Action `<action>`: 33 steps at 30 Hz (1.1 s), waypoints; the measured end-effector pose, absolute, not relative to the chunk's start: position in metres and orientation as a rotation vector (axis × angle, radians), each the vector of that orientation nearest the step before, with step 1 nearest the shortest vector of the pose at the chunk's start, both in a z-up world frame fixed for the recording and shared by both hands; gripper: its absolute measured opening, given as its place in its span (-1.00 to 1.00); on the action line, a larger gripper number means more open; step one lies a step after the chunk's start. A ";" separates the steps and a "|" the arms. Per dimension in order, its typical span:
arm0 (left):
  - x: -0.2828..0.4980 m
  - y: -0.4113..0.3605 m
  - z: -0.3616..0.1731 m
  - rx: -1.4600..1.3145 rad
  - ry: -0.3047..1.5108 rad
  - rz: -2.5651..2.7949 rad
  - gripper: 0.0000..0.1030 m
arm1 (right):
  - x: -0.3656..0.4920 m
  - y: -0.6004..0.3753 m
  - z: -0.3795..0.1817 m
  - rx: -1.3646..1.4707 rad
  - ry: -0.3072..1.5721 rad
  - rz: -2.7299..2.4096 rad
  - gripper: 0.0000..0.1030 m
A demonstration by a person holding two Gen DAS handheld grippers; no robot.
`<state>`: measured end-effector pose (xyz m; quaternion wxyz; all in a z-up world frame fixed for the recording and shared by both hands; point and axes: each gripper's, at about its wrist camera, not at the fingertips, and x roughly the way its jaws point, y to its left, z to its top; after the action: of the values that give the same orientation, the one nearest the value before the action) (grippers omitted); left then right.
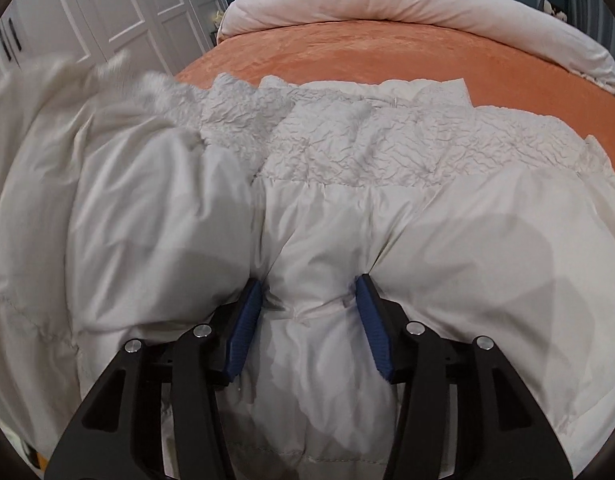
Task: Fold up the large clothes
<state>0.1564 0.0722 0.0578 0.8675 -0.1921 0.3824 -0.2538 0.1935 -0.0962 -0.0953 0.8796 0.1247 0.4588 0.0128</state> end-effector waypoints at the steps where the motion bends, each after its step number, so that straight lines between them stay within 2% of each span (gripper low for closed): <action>1: 0.155 0.061 0.064 -0.378 0.791 -0.542 -0.91 | 0.191 -0.102 -0.090 0.282 0.959 0.032 -0.10; 4: 0.150 0.042 0.083 -0.348 0.757 -0.560 -0.93 | 0.164 -0.126 -0.066 0.375 0.899 0.061 -0.24; 6: 0.148 0.034 0.095 -0.323 0.733 -0.558 -0.95 | 0.139 -0.142 -0.054 0.404 0.861 0.064 -0.70; 8: 0.144 0.028 0.102 -0.313 0.728 -0.572 -0.95 | 0.125 -0.153 -0.059 0.453 0.877 0.095 -0.98; 12: 0.126 -0.001 0.116 -0.260 0.714 -0.625 -0.97 | 0.124 -0.154 -0.096 0.521 0.961 0.160 -1.00; 16: 0.103 -0.045 0.120 -0.171 0.729 -0.746 -1.00 | 0.133 -0.136 -0.111 0.560 0.966 0.266 -1.00; 23: 0.103 -0.111 0.068 -0.033 0.869 -0.796 -1.00 | 0.144 -0.127 -0.132 0.652 0.965 0.408 -1.00; 28: 0.099 -0.134 0.070 0.041 0.850 -0.835 -1.00 | 0.098 -0.187 -0.117 0.824 0.851 0.404 -0.98; 33: 0.095 -0.173 0.023 0.102 0.955 -0.878 -1.00 | 0.028 -0.298 -0.094 0.954 0.693 0.183 -0.97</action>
<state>0.0949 -0.1734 0.0230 0.7957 0.0474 0.4444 -0.4088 0.0275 -0.2981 -0.0937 0.8272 0.4493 0.3264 0.0862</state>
